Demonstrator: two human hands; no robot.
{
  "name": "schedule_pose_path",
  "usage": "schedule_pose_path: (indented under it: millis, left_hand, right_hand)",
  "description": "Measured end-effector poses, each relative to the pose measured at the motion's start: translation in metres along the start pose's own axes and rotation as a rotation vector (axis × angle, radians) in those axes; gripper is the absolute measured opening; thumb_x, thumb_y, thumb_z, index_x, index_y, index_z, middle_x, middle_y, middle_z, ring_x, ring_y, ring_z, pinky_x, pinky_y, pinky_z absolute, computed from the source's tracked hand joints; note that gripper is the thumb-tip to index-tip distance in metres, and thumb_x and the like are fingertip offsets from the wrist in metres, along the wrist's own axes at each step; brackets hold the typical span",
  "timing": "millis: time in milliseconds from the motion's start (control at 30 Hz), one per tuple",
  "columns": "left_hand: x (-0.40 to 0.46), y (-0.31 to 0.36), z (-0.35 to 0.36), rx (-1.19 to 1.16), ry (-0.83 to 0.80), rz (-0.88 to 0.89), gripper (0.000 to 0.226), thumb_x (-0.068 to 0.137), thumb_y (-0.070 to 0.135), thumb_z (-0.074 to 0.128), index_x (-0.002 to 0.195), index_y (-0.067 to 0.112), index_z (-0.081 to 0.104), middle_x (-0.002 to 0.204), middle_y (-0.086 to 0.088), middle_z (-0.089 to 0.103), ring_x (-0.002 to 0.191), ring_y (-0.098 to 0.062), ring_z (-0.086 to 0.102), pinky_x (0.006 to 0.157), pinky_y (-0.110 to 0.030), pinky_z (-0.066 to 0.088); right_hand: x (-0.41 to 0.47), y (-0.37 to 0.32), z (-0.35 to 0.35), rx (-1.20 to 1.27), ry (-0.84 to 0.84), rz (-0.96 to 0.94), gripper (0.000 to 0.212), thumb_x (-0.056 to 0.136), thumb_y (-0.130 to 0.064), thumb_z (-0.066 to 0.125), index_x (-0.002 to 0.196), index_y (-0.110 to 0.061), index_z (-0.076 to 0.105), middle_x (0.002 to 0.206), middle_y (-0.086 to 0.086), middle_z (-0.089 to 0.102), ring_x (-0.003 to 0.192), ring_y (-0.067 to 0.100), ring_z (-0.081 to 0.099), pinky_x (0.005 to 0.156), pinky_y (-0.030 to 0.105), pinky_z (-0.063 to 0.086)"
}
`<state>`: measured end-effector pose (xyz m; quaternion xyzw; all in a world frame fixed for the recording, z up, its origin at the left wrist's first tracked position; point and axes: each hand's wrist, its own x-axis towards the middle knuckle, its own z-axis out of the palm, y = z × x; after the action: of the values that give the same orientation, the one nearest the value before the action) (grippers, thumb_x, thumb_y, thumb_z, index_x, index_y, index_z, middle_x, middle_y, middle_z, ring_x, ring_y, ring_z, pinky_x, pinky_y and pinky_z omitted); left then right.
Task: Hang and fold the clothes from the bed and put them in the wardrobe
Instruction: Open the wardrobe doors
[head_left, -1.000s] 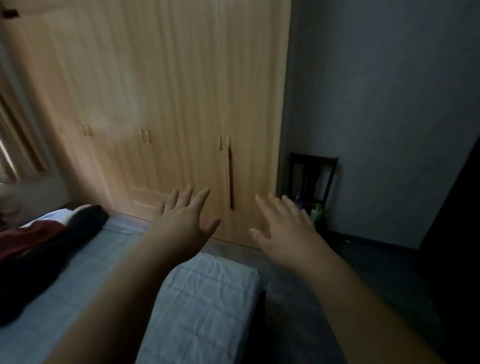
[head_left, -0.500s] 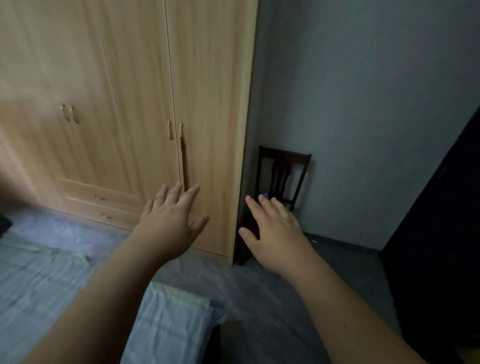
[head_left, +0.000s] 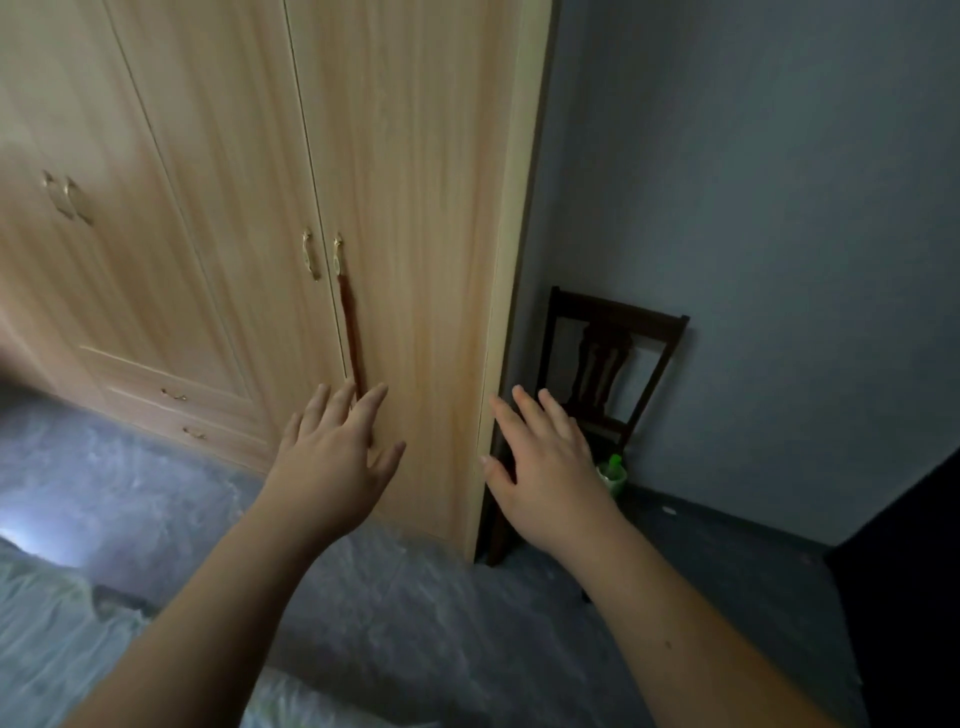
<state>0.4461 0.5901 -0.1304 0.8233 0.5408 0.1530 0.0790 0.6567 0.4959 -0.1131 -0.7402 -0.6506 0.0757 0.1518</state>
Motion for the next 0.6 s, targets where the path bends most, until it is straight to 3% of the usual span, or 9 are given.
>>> schedule_pose_path:
  millis: [200,333,600]
  left_hand:
    - [0.101,-0.006,0.048,0.029,0.041,-0.154,0.07,0.097,0.061,0.034,0.158,0.034,0.012,0.167,-0.003,0.011,0.154,-0.026,0.002,0.123,-0.045,0.009]
    - [0.141,-0.015,0.069,-0.019,0.035,-0.357,0.069,0.099,0.058,0.036,0.158,0.034,0.01,0.168,-0.002,0.008,0.154,-0.025,-0.001,0.124,-0.045,0.007]
    - [0.167,-0.07,0.06,0.003,0.102,-0.65,0.07,0.097,0.059,0.038,0.158,0.036,0.01,0.168,0.0,0.006,0.155,-0.024,-0.002,0.125,-0.047,0.008]
  right_hand:
    - [0.131,0.046,0.032,0.027,-0.073,-0.164,0.068,0.102,-0.055,0.034,0.158,-0.041,-0.002,0.168,-0.008,-0.005,0.153,0.015,-0.014,0.123,0.046,-0.004]
    - [0.208,0.059,0.044,0.039,-0.19,-0.293,0.069,0.102,-0.056,0.032,0.158,-0.041,-0.004,0.168,-0.009,-0.006,0.154,0.016,-0.012,0.125,0.045,-0.004]
    - [0.325,0.008,0.072,0.108,-0.319,-0.598,0.068,0.103,-0.052,0.035,0.158,-0.04,-0.002,0.168,-0.01,-0.001,0.153,0.014,-0.009,0.125,0.039,0.003]
